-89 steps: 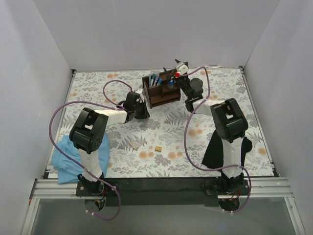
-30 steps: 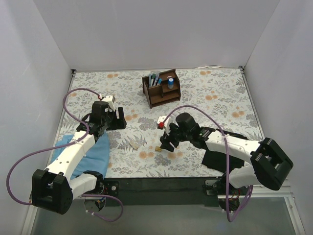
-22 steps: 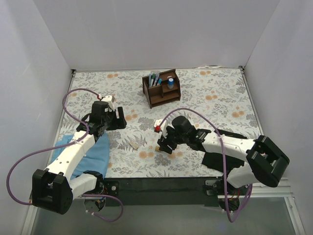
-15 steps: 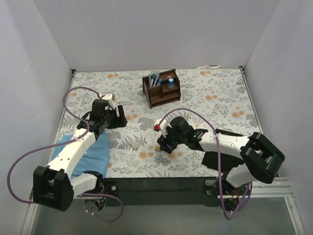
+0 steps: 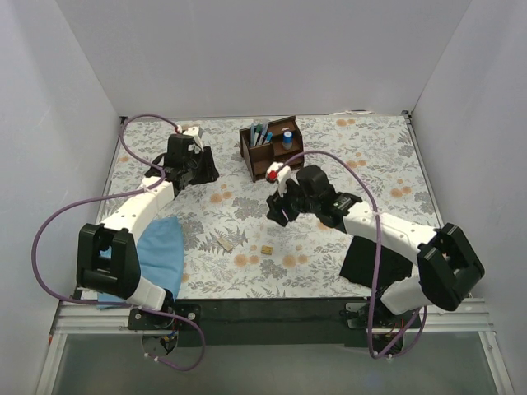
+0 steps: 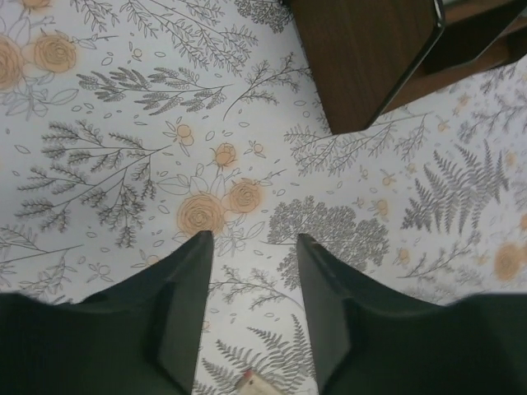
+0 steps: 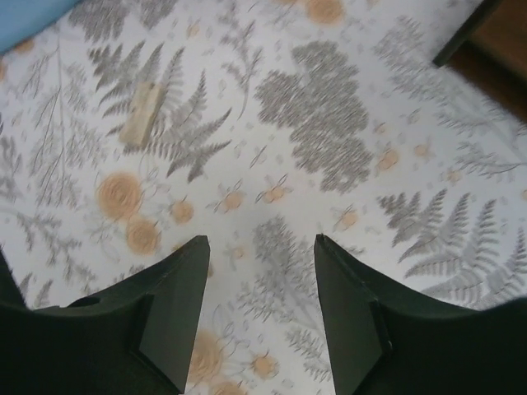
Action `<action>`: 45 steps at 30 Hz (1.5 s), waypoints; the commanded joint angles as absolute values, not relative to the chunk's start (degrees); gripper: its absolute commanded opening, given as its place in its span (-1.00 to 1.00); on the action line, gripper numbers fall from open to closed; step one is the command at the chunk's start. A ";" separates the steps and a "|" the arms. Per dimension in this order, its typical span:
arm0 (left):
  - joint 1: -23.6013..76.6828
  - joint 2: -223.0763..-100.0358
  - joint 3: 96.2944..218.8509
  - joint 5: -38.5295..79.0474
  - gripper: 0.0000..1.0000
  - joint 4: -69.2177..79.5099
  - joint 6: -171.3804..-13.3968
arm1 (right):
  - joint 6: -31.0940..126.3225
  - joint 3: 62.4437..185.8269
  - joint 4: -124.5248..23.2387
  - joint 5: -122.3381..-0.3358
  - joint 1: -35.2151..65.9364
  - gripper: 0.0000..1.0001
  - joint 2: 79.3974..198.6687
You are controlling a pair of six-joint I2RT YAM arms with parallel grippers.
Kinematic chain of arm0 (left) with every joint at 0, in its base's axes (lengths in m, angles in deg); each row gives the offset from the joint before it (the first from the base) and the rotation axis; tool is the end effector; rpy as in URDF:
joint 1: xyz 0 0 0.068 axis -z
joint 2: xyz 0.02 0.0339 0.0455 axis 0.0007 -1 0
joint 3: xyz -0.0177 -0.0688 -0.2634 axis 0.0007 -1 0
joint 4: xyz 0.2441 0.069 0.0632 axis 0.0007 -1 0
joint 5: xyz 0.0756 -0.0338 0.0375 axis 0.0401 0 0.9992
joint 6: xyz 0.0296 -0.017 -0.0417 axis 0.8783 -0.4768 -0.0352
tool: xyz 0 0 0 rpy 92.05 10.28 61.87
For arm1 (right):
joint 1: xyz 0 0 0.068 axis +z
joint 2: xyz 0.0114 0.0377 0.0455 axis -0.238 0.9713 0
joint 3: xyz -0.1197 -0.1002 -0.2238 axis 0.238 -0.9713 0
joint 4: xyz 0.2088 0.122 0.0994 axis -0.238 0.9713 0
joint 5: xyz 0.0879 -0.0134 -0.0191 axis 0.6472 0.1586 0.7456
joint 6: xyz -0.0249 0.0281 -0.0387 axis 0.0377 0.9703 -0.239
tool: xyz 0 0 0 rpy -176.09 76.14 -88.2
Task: Sort the stationery into containers
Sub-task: Pick up the stationery from the center of the board.
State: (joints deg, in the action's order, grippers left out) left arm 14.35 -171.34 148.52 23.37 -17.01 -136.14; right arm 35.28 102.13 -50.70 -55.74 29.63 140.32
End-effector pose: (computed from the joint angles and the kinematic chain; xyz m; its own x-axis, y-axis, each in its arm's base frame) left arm 0.3177 -0.0843 0.2667 -0.6252 -0.6859 -0.3724 -0.3578 0.6760 -0.6442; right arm 0.2294 0.2281 0.2569 -0.2754 -0.3892 -0.8790 -0.8443 0.5351 0.0276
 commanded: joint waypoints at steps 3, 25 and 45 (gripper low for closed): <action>13.31 -167.99 142.98 26.76 0.18 -12.96 -139.78 | 37.63 86.23 -58.91 -60.69 35.53 0.35 129.16; 12.43 -169.03 136.56 26.32 0.22 -8.30 -139.61 | 27.09 80.14 -77.25 -57.64 41.96 0.45 139.60; 12.26 -170.61 136.12 25.09 0.22 -7.59 -140.49 | 21.55 79.09 -77.34 -55.88 41.87 0.08 144.26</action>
State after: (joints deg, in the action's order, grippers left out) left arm 12.58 -170.40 136.49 25.86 -8.47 -140.05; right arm 23.00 78.22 -75.18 -57.12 41.61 143.18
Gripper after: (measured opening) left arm 0.609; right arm 0.586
